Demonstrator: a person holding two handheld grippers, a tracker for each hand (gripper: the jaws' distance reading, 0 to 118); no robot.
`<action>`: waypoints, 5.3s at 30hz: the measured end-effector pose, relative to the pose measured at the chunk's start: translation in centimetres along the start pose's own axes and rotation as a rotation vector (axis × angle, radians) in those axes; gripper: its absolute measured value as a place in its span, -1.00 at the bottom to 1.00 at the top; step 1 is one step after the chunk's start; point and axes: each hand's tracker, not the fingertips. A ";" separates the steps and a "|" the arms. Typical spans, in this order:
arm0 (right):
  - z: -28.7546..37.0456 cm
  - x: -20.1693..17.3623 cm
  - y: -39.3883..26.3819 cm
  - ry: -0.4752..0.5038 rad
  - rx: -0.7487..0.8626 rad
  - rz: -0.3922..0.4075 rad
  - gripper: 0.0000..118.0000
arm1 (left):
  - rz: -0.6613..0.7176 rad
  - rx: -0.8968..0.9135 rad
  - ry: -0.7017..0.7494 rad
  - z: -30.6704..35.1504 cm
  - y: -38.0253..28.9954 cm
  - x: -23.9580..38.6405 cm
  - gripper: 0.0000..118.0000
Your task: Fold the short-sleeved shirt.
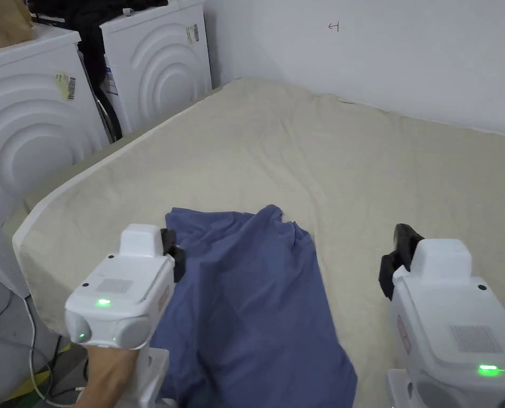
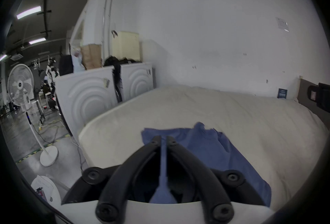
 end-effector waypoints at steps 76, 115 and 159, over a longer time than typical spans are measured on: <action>16.5 24.9 -3.9 -0.593 -0.046 -0.108 -0.98 | -0.448 -0.435 -0.923 -0.9 0.2 45.0 -0.99; 16.2 21.2 0.2 -0.541 0.045 -0.087 -0.97 | -0.103 0.312 -0.471 4.3 6.5 26.4 0.52; 13.3 21.6 -4.1 -0.490 -0.079 -0.115 -0.97 | -0.139 -0.651 -0.410 -4.0 -11.9 28.1 -0.11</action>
